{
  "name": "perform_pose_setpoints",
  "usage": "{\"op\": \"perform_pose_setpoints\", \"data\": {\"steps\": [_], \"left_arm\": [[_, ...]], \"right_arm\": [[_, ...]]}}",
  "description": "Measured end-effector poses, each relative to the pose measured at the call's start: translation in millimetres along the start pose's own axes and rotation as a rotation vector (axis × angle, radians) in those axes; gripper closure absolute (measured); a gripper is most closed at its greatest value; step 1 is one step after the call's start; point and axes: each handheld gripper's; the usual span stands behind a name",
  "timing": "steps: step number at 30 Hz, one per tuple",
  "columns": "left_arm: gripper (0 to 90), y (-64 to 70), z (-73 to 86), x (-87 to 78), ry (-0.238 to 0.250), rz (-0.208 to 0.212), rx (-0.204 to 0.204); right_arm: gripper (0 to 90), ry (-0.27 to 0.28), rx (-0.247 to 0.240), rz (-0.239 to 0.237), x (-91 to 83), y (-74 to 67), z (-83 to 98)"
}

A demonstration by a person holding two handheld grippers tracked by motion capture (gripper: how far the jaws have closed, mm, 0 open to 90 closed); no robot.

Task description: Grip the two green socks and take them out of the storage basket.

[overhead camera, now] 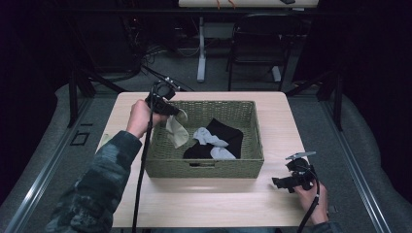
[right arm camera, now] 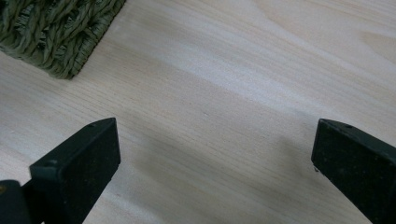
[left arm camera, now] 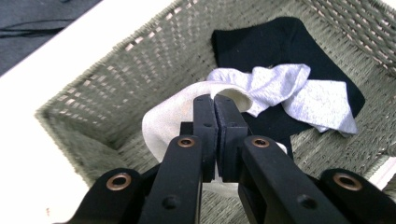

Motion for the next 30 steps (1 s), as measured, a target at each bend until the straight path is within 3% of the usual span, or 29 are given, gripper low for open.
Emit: {"op": "perform_pose_setpoints", "data": {"steps": [16,23,30], "left_arm": [[88.8,-22.1,-2.9,-54.1,0.033,-0.039,-0.046],[88.7,-35.3,10.1,-80.5,0.062,-0.065,-0.083],[88.7,-54.7,33.0,-104.6,0.092,-0.100,-0.155]], "right_arm": [[0.4,0.001,0.000,0.003,0.6,-0.2,0.1],[0.4,0.001,0.000,0.003,0.5,-0.7,0.1],[0.4,-0.005,-0.002,0.006,0.6,-1.2,0.1]]}}
Point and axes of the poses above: each handheld gripper's, and its own axes: x roughly forward along the jaws, z roughly out of its underside, y roughly to its right, and after that the axes turned 9 degrees about x, right-handed
